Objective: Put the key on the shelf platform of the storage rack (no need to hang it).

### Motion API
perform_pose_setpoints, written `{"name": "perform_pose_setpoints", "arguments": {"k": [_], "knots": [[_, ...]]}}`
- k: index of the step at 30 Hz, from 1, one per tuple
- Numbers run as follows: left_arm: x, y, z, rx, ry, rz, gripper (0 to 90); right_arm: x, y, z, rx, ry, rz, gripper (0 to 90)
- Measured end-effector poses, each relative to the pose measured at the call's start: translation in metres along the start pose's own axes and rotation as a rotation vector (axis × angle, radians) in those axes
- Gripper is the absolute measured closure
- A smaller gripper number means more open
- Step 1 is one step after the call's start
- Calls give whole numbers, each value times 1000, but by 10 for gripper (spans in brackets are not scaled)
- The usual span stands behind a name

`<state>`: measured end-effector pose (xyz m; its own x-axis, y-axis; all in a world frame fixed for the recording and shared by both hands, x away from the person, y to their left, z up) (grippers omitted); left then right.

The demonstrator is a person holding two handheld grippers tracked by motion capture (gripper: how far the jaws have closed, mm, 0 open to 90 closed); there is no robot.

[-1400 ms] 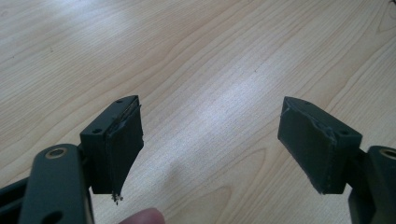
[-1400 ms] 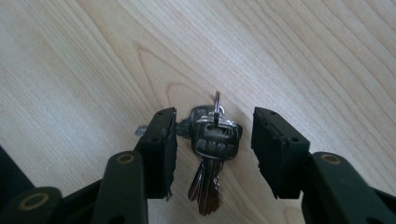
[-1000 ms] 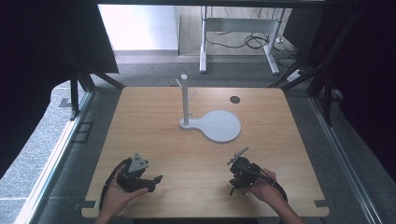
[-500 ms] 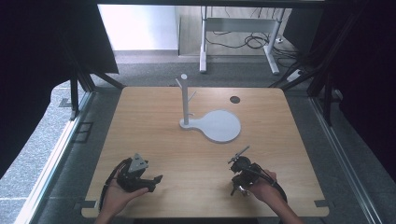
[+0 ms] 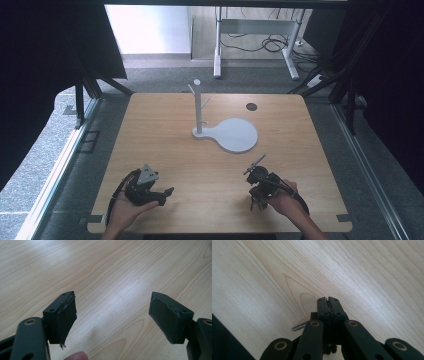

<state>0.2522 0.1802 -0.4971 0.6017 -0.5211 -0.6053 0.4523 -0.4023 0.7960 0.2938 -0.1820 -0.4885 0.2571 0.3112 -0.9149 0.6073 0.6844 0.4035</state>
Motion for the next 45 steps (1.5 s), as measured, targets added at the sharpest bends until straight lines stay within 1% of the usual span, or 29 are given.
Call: {"name": "perform_pose_setpoints", "arguments": {"k": [7,11,17,19,24,35,45], "knots": [[0,0,0,0,-2,1,224,-17,4,5,-7,-4,18,897],[0,1,1,2,-3,2,224,-30,7,10,-2,1,50,898],[0,0,1,3,-3,-1,224,-43,11,17,6,-3,86,897],[1,0,0,2,-3,0,224,-47,12,17,10,3,101,897],[1,0,1,4,-3,-4,224,-50,18,19,10,16,118,898],[3,0,2,5,-5,-10,224,-53,36,29,14,17,153,897],[3,0,2,5,-6,-9,224,-54,52,38,17,-1,162,897]]}}
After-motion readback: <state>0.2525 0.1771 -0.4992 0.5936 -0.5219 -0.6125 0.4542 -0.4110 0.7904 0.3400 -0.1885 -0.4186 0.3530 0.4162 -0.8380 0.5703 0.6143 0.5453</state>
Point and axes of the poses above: each handheld gripper's, and its own axes: x roughly forward along the jaws, y roughly out of its top, z roughly to its right, the point moved 1 cm from there along x, roughly forward along the jaws, and after that the axes turned 8 degrees about z, right-handed, at the moved point
